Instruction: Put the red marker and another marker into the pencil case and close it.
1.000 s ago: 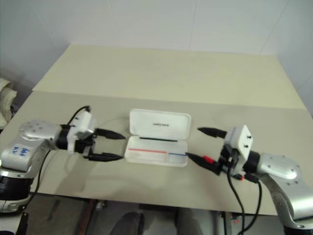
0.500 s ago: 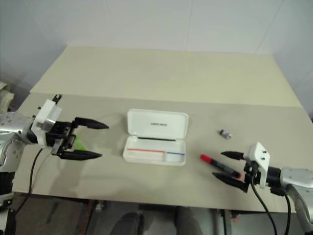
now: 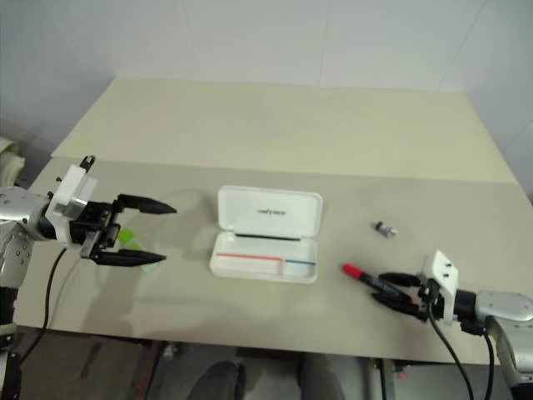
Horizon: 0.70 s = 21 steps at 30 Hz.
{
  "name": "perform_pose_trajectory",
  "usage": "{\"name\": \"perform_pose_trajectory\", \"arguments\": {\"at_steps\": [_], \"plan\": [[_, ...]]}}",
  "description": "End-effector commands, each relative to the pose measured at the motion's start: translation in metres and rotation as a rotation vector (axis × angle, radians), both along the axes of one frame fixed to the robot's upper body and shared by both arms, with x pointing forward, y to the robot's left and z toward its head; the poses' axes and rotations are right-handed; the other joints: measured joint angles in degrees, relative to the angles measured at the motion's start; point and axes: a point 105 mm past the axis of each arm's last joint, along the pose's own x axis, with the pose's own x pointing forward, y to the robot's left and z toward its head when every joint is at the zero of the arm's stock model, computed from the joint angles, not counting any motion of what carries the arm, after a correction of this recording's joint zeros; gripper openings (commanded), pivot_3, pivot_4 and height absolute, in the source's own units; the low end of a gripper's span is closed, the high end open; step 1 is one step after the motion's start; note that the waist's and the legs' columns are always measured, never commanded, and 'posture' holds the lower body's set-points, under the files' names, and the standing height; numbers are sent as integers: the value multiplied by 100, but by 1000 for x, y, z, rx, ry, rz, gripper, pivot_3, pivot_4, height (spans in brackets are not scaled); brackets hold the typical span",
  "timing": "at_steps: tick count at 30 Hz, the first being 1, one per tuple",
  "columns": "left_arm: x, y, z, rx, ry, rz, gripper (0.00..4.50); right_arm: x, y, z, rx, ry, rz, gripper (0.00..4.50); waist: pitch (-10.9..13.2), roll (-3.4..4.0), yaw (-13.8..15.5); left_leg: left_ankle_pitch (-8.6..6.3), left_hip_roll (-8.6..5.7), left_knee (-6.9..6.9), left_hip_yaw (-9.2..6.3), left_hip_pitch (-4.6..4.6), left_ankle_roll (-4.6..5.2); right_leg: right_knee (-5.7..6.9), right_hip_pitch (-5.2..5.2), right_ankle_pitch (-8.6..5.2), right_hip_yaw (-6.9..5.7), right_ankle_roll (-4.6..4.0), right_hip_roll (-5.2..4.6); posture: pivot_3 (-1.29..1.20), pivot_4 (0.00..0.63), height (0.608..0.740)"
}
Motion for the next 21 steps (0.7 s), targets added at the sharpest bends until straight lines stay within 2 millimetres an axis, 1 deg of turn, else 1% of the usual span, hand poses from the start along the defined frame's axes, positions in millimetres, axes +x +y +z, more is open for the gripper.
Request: {"name": "perform_pose_trajectory", "arguments": {"at_steps": [1, 2, 6, 9, 13, 15, 18, 21], "plan": [[-2, 0, 9, 3, -65, -13, 4500, 0, 8, 8, 19, -32, 28, 901, 0, 0, -1, 0, 0, 1, 1, 0, 0, 1, 0, 0, 1, 1, 0, 0, 150, 740], [-2, -1, 9, 1, -71, -20, 4500, 0, 9, 9, 18, -36, 27, 594, 0, 0, -6, 0, -1, 1, 1, 0, 0, 1, 0, 0, 1, 1, 0, 0, 150, 740], [0, -2, 6, -3, -80, -27, 4500, 4, 12, 13, 3, -70, 20, 595, 0, 0, -5, 0, 0, 1, 0, 1, 0, 2, 0, 0, 1, 1, 0, 0, 150, 740], [3, -2, 4, -12, -78, -11, 4500, 9, 16, 21, -8, -107, 25, 595, 0, 0, -6, 0, -1, 1, 1, 1, 0, 4, 0, 1, 2, 1, 0, 0, 150, 740], [13, 7, 3, -39, -87, 69, 4500, 19, 24, 51, -42, -205, 79, 595, 1, 2, -23, 0, -1, 3, 1, 3, 0, 8, -1, 1, 2, 1, 0, 0, 150, 740], [14, 13, -1, -36, -89, 94, 4500, 24, 36, 69, -34, -254, 123, 595, 1, 2, -47, 0, 0, 4, 1, 3, 0, 11, -1, 1, 2, 1, 1, 0, 150, 740], [14, 18, -7, -29, -77, 112, 4500, 25, 58, 82, -24, -281, 211, 595, 1, 2, -88, 0, 2, 4, -5, 2, -1, 11, -2, 0, -2, 0, 1, 0, 150, 740], [12, 26, -18, 11, -76, 129, 4500, 26, 92, 92, 3, -299, 322, 595, 1, 2, -129, -1, 5, -3, -8, 0, -3, 8, -6, -1, -5, -2, 0, 0, 150, 740]]}}
